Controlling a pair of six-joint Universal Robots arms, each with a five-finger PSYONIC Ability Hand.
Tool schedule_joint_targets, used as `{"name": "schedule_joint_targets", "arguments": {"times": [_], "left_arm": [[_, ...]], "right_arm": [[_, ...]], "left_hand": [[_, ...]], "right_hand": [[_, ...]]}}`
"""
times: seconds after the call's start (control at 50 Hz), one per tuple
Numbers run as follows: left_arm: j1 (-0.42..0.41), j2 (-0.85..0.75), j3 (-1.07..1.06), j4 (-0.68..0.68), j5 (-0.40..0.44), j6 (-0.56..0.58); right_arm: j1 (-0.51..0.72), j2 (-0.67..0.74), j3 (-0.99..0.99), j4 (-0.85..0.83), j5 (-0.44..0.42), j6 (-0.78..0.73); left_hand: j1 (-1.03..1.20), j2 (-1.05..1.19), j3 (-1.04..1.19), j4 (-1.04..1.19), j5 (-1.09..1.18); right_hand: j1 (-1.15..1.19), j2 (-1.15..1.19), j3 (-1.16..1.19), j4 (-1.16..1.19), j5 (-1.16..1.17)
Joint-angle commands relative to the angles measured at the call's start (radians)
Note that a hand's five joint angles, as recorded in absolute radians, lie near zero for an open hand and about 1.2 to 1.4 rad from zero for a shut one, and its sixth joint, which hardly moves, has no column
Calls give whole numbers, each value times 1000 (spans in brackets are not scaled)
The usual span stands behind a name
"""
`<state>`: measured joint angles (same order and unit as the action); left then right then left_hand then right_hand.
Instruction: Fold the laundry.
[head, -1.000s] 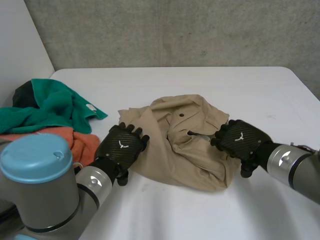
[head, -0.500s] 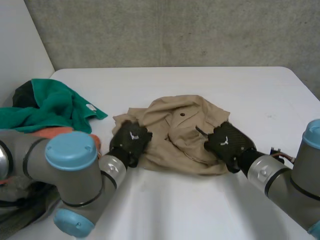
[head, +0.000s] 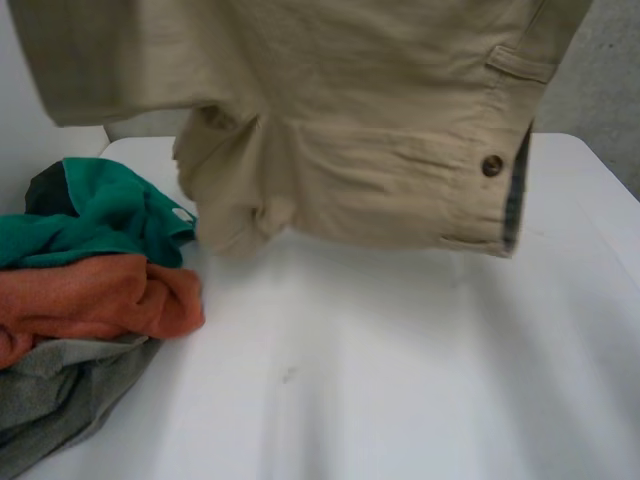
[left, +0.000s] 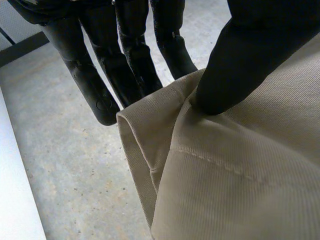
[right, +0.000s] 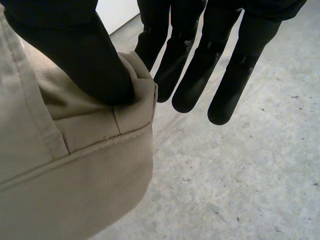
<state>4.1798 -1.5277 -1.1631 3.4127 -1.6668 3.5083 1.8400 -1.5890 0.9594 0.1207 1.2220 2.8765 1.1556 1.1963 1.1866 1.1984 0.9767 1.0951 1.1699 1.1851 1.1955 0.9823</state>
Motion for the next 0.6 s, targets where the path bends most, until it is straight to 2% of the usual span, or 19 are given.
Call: {"name": "schedule_joint_targets", "arguments": {"times": [0.02,0.1,0.22,0.24,0.26,0.28,0.3,0.36,0.44,0.56,0.6], "left_arm": [[66,-267,180,-155,73,-81],[72,-402,177,-99,117,-80],[89,-667,249,54,168,-80],[92,-724,285,65,170,-87],[92,-749,302,60,168,-92],[91,-769,315,50,165,-100],[88,-791,332,16,156,-115],[83,-789,333,-21,139,-130],[85,-683,240,-79,89,-126],[69,-459,-13,-128,19,-45],[50,-360,-149,-159,19,-11]], "right_arm": [[117,285,-110,-16,117,17],[143,427,-96,-47,203,-6],[188,659,-103,-241,396,-9],[203,705,-106,-298,440,-13],[209,728,-111,-329,462,-16],[215,747,-116,-354,479,-19],[231,771,-117,-392,493,-32],[242,767,-110,-397,484,-57],[240,683,-55,-349,438,-63],[189,497,111,-132,202,-118],[165,437,186,-23,121,-176]], "left_hand": [[241,200,210,198,245],[241,200,210,198,245],[241,200,210,198,245],[-163,-204,-194,-206,-159],[-466,-507,-497,-509,-462],[-775,-815,-806,-817,-770],[-981,-1022,-1012,-1024,-977],[-981,-1022,-1012,-1024,-977],[-981,-1022,-1012,-1024,-977],[-981,-1022,-1012,-1024,-977],[-808,-849,-839,-851,-804]], "right_hand": [[301,226,211,201,239],[301,226,211,201,239],[301,226,211,201,239],[269,194,179,168,207],[-83,-158,-173,-184,-145],[-543,-618,-633,-643,-605],[-921,-995,-1011,-1021,-982],[-921,-995,-1011,-1021,-982],[-921,-995,-1011,-1021,-982],[-921,-995,-1011,-1021,-982],[-907,-982,-997,-1007,-968]]}}
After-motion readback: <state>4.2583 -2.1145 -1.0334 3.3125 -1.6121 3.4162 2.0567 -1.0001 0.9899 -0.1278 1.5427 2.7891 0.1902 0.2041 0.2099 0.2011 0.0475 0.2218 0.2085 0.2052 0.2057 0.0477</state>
